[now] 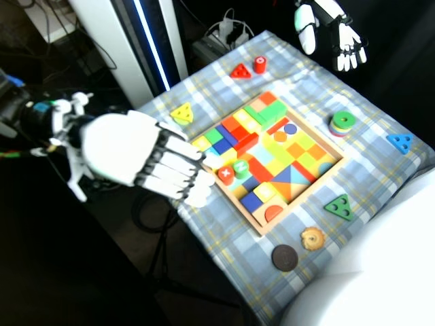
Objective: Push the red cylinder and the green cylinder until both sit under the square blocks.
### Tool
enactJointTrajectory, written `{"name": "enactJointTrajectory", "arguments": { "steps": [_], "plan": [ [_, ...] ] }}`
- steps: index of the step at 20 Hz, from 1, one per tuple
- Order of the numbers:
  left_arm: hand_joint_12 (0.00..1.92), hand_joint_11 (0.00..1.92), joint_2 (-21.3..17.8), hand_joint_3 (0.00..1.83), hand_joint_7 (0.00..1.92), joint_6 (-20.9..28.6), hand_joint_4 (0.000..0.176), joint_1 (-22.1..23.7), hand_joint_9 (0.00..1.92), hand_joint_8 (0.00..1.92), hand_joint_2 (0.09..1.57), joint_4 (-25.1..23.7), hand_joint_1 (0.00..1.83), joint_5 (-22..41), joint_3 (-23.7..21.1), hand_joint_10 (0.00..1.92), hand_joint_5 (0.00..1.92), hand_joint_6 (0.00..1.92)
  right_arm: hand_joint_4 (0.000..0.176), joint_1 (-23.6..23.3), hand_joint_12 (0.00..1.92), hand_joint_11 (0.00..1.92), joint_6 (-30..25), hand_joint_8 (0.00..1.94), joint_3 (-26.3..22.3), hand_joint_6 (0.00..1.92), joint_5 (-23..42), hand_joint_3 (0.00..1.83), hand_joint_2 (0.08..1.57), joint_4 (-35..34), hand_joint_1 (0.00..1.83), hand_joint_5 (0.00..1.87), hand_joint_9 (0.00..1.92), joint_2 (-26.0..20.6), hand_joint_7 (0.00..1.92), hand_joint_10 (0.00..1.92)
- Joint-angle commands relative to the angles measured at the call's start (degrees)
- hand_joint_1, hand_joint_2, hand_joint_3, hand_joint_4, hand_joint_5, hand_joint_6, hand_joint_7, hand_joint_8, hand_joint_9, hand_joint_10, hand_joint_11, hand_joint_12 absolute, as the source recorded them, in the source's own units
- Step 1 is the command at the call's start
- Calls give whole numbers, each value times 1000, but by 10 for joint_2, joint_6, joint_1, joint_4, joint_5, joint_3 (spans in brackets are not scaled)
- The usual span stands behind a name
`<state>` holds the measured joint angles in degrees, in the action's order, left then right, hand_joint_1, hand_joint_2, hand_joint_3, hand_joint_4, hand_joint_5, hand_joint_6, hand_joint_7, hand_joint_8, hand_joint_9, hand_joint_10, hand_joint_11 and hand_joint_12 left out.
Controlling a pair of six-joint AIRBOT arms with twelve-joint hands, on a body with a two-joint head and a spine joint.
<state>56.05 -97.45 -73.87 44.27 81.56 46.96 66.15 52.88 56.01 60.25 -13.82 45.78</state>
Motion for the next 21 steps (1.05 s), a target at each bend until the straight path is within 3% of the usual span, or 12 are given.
{"name": "enactJointTrajectory", "arguments": {
  "steps": [1, 2, 3, 4, 5, 7, 8, 9, 11, 17, 19, 21],
  "plan": [
    [731, 0, -3, 0, 581, 5, 6, 3, 394, 1, 1228, -20, 507, 70, 0, 33, 691, 4, 41, 10, 63, 470, 15, 4, -8, 6, 125, 0, 1298, -29, 345, 446, 510, -2, 551, 9],
    [847, 0, -3, 0, 599, 5, 0, 3, 399, 2, 1229, -20, 499, 72, -1, 40, 702, 4, 27, 40, 70, 496, 27, 6, -22, 7, 170, 0, 1294, -62, 294, 460, 529, -1, 564, 12],
    [841, 0, -3, 2, 599, 5, 0, 3, 381, 1, 1238, -20, 498, 74, -1, 39, 703, 2, 18, 68, 69, 503, 31, 3, -35, 7, 215, 0, 1292, -93, 240, 467, 531, 1, 563, 9],
    [740, 0, -4, 1, 583, 5, 0, 3, 357, 0, 1238, -20, 531, 76, -3, 37, 711, 2, 17, 94, 53, 469, 31, 1, -44, 9, 261, 0, 1280, -121, 170, 483, 507, 6, 550, 3],
    [673, 0, -4, 0, 589, 5, 0, 3, 358, 1, 1230, -20, 587, 78, -3, 49, 718, 2, 0, 106, 51, 467, 31, 1, -49, 6, 280, 0, 1279, -136, 45, 486, 514, 10, 552, 5],
    [357, 0, -3, 0, 581, 5, 0, 4, 346, 1, 1215, -20, 608, 81, -4, 64, 710, 2, 0, 145, 30, 422, 31, 0, -63, 0, 351, 0, 1258, -188, 1, 462, 472, 32, 512, 0],
    [265, 0, -1, 0, 578, 6, 0, 4, 342, 0, 1223, -20, 569, 81, -4, 63, 697, 1, 0, 159, 10, 375, 31, 0, -70, 2, 382, 0, 1252, -214, 0, 466, 437, 43, 505, 0],
    [291, 0, 1, 0, 591, 6, 0, 4, 352, 2, 1224, -21, 591, 84, -4, 70, 715, 5, 0, 163, 1, 334, 31, 5, -75, 7, 406, 0, 1267, -236, 0, 482, 426, 56, 519, 0],
    [373, 0, 1, 0, 603, 8, 0, 2, 357, 3, 1222, -19, 603, 96, -7, 76, 733, 6, 0, 162, 0, 316, 31, 9, -74, 11, 407, 1, 1268, -271, 0, 499, 430, 77, 534, 3],
    [70, 0, -1, 0, 551, 11, 0, -10, 323, 0, 1222, -20, 564, 118, -16, 38, 700, 0, 0, 156, 23, 384, 30, 10, -63, 9, 408, 7, 1369, -289, 5, 527, 494, 109, 577, 8],
    [69, 0, 1, 2, 520, 11, 18, -12, 319, 0, 1227, -19, 564, 118, -15, 30, 663, 0, 0, 150, 22, 381, 25, 4, -56, 6, 408, 0, 1354, -288, 92, 536, 492, 120, 576, 4],
    [140, 0, 3, 0, 545, 14, 0, -13, 318, 3, 1225, -15, 572, 116, -11, 23, 695, 7, 0, 148, 30, 401, 7, 0, -45, 0, 408, 9, 1404, -287, 88, 507, 492, 120, 554, 2]
  ]
}}
